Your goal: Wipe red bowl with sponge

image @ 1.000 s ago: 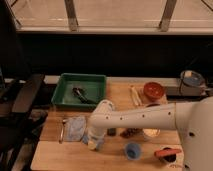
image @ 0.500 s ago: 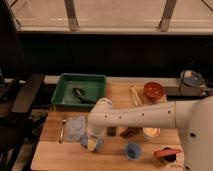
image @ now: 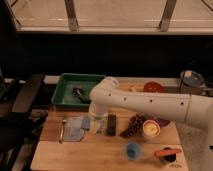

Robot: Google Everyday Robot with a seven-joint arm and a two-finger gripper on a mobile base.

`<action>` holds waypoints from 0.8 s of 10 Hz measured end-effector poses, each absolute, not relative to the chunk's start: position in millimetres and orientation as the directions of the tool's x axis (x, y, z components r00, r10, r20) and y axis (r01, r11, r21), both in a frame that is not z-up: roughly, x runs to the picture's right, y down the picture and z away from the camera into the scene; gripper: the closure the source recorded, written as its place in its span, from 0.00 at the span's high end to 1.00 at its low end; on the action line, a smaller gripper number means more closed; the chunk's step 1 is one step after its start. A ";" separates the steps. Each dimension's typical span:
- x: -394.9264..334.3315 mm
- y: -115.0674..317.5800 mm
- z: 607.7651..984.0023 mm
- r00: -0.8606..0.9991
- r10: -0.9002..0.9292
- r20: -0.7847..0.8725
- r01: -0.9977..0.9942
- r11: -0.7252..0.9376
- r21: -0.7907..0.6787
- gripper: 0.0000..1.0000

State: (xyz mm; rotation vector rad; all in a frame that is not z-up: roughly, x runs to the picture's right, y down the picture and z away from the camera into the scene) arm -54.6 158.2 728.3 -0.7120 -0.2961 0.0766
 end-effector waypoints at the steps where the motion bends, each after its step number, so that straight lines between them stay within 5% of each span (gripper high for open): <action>1: -50.1 145.5 728.6 0.953 0.159 0.260 0.048 0.764 -0.643 0.00; 8: 62.9 115.6 754.5 0.959 0.150 0.242 0.037 0.778 -0.627 0.00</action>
